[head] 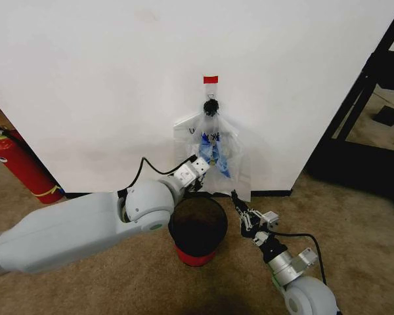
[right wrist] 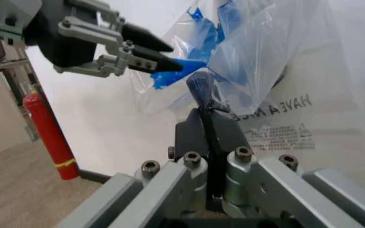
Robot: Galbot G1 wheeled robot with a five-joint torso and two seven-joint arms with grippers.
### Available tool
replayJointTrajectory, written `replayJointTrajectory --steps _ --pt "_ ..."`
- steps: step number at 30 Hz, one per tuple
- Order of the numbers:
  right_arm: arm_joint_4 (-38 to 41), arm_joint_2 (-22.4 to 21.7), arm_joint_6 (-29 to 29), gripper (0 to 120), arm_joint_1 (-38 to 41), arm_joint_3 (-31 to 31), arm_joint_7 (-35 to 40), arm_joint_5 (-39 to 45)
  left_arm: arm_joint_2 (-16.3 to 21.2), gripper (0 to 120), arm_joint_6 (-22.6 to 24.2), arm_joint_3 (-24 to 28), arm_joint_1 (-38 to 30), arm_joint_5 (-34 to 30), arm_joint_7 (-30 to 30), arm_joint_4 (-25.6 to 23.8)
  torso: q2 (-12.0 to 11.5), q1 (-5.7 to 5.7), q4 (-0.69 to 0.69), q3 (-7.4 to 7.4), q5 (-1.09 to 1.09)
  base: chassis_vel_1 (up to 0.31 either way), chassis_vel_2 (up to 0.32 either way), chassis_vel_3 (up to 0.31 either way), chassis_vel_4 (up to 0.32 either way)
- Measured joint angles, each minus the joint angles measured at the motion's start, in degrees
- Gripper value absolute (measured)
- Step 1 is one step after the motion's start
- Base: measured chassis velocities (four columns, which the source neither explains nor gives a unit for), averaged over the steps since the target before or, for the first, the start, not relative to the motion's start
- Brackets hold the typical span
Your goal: Pick up the garbage bag from the wall and place it over the trash bin.
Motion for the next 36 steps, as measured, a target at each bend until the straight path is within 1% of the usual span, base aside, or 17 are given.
replayJointTrajectory --steps 2,4,8,10,11,14,16,18,21,23,27,30,31,32,33,34,36 --pt "0.06 0.12 0.02 0 -0.12 0.11 -0.03 -0.04 -1.12 49 0.12 3.04 -3.38 0.04 -0.23 1.04 0.0 0.0 0.02 0.0 0.0 0.0 0.0 0.0 0.0" --pt "0.23 0.07 0.06 0 -0.27 0.36 -0.04 -0.02 -2.0 59 0.12 5.27 -6.18 0.08 -0.84 2.15 0.0 0.0 0.0 0.0 0.01 0.0 0.0 0.0 0.0" --pt "0.48 0.05 0.06 0 -0.54 0.62 -0.05 0.03 -2.41 65 0.1 8.09 -8.53 -0.39 -3.36 2.98 0.0 0.0 -0.01 0.0 0.0 0.0 0.0 0.0 0.0" --pt "0.69 0.11 0.07 0 -0.79 0.76 -0.08 0.03 -2.4 79 0.08 10.74 -10.32 -2.07 -5.76 3.17 0.0 0.0 0.02 0.0 0.01 0.0 0.0 0.0 0.0" --pt "0.73 0.12 0.09 0 -0.85 0.82 -0.09 0.03 -2.45 82 0.07 11.43 -10.76 -2.69 -6.52 3.27 0.0 0.0 0.02 0.0 0.0 0.0 0.0 0.0 0.0" --pt "0.86 0.05 0.11 0 -0.88 1.04 -0.09 0.14 -3.28 92 0.03 13.16 -12.05 -6.26 -9.6 3.92 0.0 0.0 0.01 0.0 0.0 0.0 0.0 0.0 0.0" --pt "0.91 0.02 0.11 0 -0.88 1.06 -0.09 0.18 -3.48 92 0.03 13.46 -12.33 -7.3 -10.2 4.08 0.0 0.0 0.01 0.0 0.0 0.0 0.0 0.0 0.0" --pt "1.19 -0.03 0.11 0 -0.86 1.14 -0.09 0.44 -4.3 82 0.01 14.57 -13.31 -12.06 -12.38 4.59 0.0 0.0 0.0 0.0 0.01 0.0 0.0 0.0 0.0" --pt "1.35 0.02 0.11 0 -0.94 1.36 -0.09 0.62 -4.75 69 -0.02 15.34 -13.57 -15.36 -13.89 4.65 0.0 0.0 0.01 0.0 -0.01 0.0 0.0 0.0 0.0" --pt "1.38 0.03 0.11 0 -1.02 1.41 -0.09 0.66 -4.76 66 -0.02 15.52 -13.57 -15.71 -14.06 4.6 0.0 0.0 0.01 0.0 0.0 0.0 0.0 0.0 0.0" --pt "1.46 0.08 0.11 0 -1.21 1.6 -0.09 0.98 -4.65 48 -0.05 15.68 -13.55 -16.18 -14.2 4.42 0.0 0.0 0.01 0.0 -0.01 0.0 0.0 0.0 0.0" --pt "1.56 0.11 0.11 0 -1.19 1.6 -0.09 1.12 -4.66 43 -0.06 15.67 -13.5 -16.26 -14.21 4.54 0.0 0.0 0.01 0.0 -0.01 0.0 0.0 0.0 0.0" --pt "1.63 0.17 0.09 0 -1.16 1.59 -0.08 1.16 -4.74 36 -0.06 15.51 -13.38 -16.27 -14.27 4.68 0.0 0.0 0.01 0.0 -0.01 0.0 0.0 0.0 0.0" --pt "1.63 0.17 0.09 0 -1.16 1.59 -0.08 1.16 -4.74 36 -0.06 15.51 -13.38 -16.27 -14.27 4.68 0.0 0.0 0.01 0.0 -0.01 0.0 0.0 0.0 0.0" --pt "1.64 0.2 0.08 0 -1.15 1.57 -0.07 1.16 -4.81 31 -0.07 15.39 -13.31 -16.27 -14.32 4.72 0.0 0.0 0.01 0.0 -0.01 0.0 0.0 0.0 0.0" --pt "1.64 0.32 0.05 0 -1.14 1.47 -0.07 1.11 -4.94 19 -0.07 14.37 -12.75 -16.26 -14.49 4.88 0.0 0.0 0.01 0.0 -0.01 0.0 0.0 0.0 0.0" --pt "1.58 0.38 0.04 0 -1.15 1.43 -0.05 1.06 -4.94 11 -0.07 13.38 -12.09 -16.23 -14.7 5.14 0.0 0.0 0.01 0.0 -0.01 0.0 0.0 0.0 0.0"
